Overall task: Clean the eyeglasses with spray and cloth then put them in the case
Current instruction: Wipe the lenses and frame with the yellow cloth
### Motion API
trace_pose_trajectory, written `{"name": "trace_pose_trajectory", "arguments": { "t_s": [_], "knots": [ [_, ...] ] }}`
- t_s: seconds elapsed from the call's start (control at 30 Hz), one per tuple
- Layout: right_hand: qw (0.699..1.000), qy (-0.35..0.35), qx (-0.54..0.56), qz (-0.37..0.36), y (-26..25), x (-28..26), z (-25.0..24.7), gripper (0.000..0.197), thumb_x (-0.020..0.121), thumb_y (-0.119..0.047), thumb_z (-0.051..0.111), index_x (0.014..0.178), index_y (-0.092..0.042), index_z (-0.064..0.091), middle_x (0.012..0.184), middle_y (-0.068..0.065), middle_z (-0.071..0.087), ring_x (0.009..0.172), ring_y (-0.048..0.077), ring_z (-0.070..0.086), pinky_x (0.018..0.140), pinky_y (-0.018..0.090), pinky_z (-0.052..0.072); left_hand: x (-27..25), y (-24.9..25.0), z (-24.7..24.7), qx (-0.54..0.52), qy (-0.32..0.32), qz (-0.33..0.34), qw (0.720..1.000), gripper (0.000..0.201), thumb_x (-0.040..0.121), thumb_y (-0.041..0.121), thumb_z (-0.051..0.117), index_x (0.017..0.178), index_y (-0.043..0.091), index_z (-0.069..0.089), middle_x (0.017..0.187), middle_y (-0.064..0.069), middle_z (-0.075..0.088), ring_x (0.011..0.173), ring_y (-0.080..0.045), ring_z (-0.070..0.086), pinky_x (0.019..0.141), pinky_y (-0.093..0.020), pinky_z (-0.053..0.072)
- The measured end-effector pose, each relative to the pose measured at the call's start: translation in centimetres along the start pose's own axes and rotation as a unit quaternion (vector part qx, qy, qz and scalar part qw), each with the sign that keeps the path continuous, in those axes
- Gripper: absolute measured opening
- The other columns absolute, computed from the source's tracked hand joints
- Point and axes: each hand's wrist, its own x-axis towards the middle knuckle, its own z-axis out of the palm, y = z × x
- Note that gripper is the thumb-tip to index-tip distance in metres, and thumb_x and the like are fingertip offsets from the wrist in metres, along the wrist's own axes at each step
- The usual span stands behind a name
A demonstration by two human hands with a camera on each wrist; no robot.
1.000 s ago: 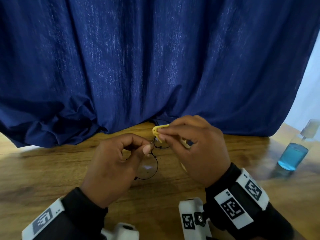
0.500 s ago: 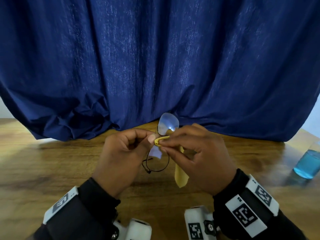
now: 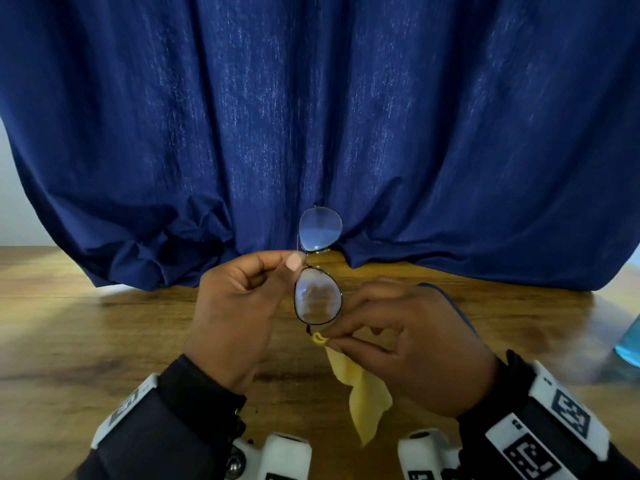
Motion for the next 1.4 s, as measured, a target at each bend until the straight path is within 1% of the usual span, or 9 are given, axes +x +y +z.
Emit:
{"name": "trace_pose_trajectory", "arguments": {
  "t_s": [0.27,0.47,0.6,0.7,0.87,1.07,1.13,1.27,1.4],
  "knots": [
    [0.997,0.075,-0.023,-0.015,-0.4,0.3,-0.4,0.013,0.087,-0.034,0.074,0.095,-0.027,0.081,0.092,-0.014,0.071,0.084,0.007,0.063,0.069,0.028,0.050,-0.9,-0.2,0.6,0.037,-0.047,-0.004,0.998,0.018,0.086,0.026,0.069,0.095,0.014,0.079,0.091,0.000,0.082,0.090,-0.015,0.077,0.080,-0.025,0.061],
    [0.977,0.172,-0.121,0.025,-0.1,0.2,-0.8,0.016,0.090,-0.036,0.069,0.096,-0.026,0.080,0.092,-0.012,0.069,0.079,0.005,0.060,0.065,0.022,0.049,-1.6,0.3,1.3,0.092,-0.072,0.051,0.992,0.012,0.090,0.020,0.069,0.086,0.024,0.079,0.087,0.008,0.081,0.084,-0.009,0.076,0.077,-0.021,0.061],
    [0.957,0.190,-0.167,0.145,1.7,0.0,-1.6,0.006,0.092,-0.036,0.066,0.089,-0.033,0.070,0.083,-0.020,0.059,0.070,-0.003,0.049,0.065,0.010,0.039,-1.7,1.3,1.0,0.132,-0.058,0.101,0.984,0.008,0.087,0.029,0.070,0.087,0.027,0.077,0.084,0.016,0.079,0.083,-0.001,0.072,0.072,-0.009,0.053],
    [0.933,0.277,-0.089,0.214,2.6,-0.2,-2.9,0.015,0.091,-0.025,0.071,0.091,-0.037,0.063,0.076,-0.019,0.065,0.072,-0.001,0.064,0.068,0.004,0.045,-1.3,2.0,0.3,0.246,-0.043,0.231,0.940,0.005,0.089,0.032,0.072,0.086,0.029,0.075,0.078,0.016,0.072,0.081,-0.006,0.066,0.071,-0.010,0.047],
    [0.913,0.248,0.221,0.236,1.2,0.4,-3.4,0.018,0.093,-0.005,0.066,0.092,-0.017,0.078,0.065,0.013,0.068,0.052,0.020,0.062,0.058,0.032,0.056,0.0,2.0,-1.3,0.414,-0.100,0.380,0.821,0.005,0.085,0.030,0.074,0.082,0.030,0.078,0.084,0.020,0.067,0.082,-0.003,0.059,0.072,-0.035,0.044],
    [0.923,0.201,0.248,0.217,0.4,0.4,-3.1,0.022,0.081,-0.036,0.070,0.089,-0.017,0.079,0.065,0.011,0.069,0.056,0.023,0.065,0.060,0.031,0.058,0.5,1.8,-2.0,0.465,-0.148,0.387,0.782,0.013,0.088,0.041,0.067,0.086,0.037,0.079,0.087,0.024,0.069,0.088,-0.003,0.058,0.077,-0.033,0.036],
    [0.935,0.207,0.211,0.194,0.5,0.4,-3.2,0.015,0.082,-0.031,0.072,0.088,-0.018,0.078,0.065,0.010,0.069,0.053,0.020,0.065,0.057,0.028,0.058,0.6,1.6,-2.0,0.470,-0.141,0.365,0.791,0.013,0.088,0.044,0.067,0.089,0.039,0.078,0.089,0.026,0.069,0.088,0.000,0.056,0.078,-0.031,0.037],
    [0.956,0.227,0.131,0.130,0.4,0.3,-2.9,0.012,0.083,-0.033,0.073,0.085,-0.022,0.077,0.068,0.002,0.070,0.054,0.017,0.068,0.059,0.028,0.057,0.2,1.3,-1.4,0.402,-0.054,0.281,0.870,0.010,0.080,0.041,0.077,0.087,0.034,0.075,0.080,0.024,0.066,0.076,0.004,0.059,0.072,-0.011,0.044],
    [0.961,0.234,0.091,0.120,0.0,0.4,-1.9,0.011,0.083,-0.033,0.074,0.081,-0.023,0.077,0.069,-0.010,0.069,0.056,0.012,0.068,0.060,0.018,0.053,-0.2,1.0,-0.7,0.281,-0.036,0.090,0.955,0.015,0.074,0.042,0.082,0.072,0.029,0.075,0.069,0.014,0.073,0.070,-0.002,0.067,0.061,-0.007,0.049]
  ]
}}
